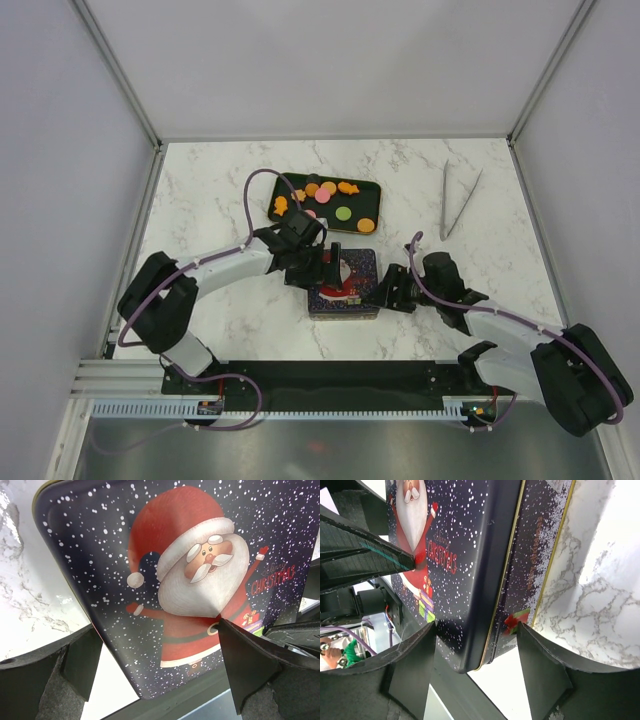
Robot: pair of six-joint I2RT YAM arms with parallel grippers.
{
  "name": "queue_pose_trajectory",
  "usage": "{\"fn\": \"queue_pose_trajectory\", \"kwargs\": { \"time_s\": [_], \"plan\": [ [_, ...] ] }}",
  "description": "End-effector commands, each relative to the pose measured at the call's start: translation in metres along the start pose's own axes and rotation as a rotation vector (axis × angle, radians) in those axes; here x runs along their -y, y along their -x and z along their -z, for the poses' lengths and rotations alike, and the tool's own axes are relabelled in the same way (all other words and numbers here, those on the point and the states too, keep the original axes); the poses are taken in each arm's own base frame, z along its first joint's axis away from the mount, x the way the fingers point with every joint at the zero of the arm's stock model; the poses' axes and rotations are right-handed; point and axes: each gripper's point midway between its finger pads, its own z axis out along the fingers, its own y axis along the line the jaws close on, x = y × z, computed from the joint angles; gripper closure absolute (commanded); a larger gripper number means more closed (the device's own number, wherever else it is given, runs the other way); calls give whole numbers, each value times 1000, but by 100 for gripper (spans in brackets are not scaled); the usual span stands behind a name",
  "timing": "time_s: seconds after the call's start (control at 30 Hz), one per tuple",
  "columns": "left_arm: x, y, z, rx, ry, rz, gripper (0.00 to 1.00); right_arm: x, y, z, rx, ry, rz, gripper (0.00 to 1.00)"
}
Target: Pack the cookies
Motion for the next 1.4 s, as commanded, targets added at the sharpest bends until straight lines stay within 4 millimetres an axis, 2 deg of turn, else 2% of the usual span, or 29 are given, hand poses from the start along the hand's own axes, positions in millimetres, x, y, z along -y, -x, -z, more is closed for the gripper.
{"fn": "queue_pose_trajectory", "kwargs": {
  "time_s": [0.0, 0.03, 0.2, 0.37, 0.47, 0.63, 0.7, 0.87, 0.97, 1.0, 1.03, 1.17, 1.2, 1.23, 1.37],
  "plan": [
    [1, -20, -11, -28, 23, 19, 0, -8, -3, -5, -10, 58, -4, 43],
    [2, -20, -10, -27, 20, 22, 0, -10, -2, -5, -8, 66, -12, 49],
    [8, -23, -11, -31, 9, 17, 0, -8, -1, -8, -9, 61, -8, 59],
    [12, -28, -14, -37, 6, 9, 0, -3, -4, -14, -11, 43, -12, 78],
    [14, -29, -14, -33, 4, 6, 0, 1, -7, -21, -9, 9, 3, 85],
    [20, -30, -13, -26, -9, -1, 0, -6, -13, -37, -28, 11, 32, 98],
    [22, -29, -10, -17, -20, -5, 0, -9, -17, -42, -41, 25, 41, 100],
    [26, -29, -3, -7, -45, -19, 0, -20, -12, -58, -47, 64, 51, 100],
    [29, -28, 3, 2, -61, -25, 0, -25, -3, -62, -38, 60, 74, 81],
    [29, -28, 4, 3, -62, -27, 0, -33, 5, -62, -24, 68, 90, 72],
    [29, -28, 5, 7, -61, -28, 0, -31, 4, -61, -32, 47, 87, 67],
    [25, -28, 5, 6, -42, -39, 0, -32, 19, -58, -7, -21, 132, 56],
    [25, -28, 5, 2, -42, -43, 0, -35, 24, -59, -1, -24, 152, 48],
    [23, -29, 4, -3, -38, -41, 0, -33, 23, -57, -11, -43, 153, 43],
    [22, -27, 6, 4, -37, -46, 0, -33, 30, -54, 7, -71, 171, 36]
  ]
}}
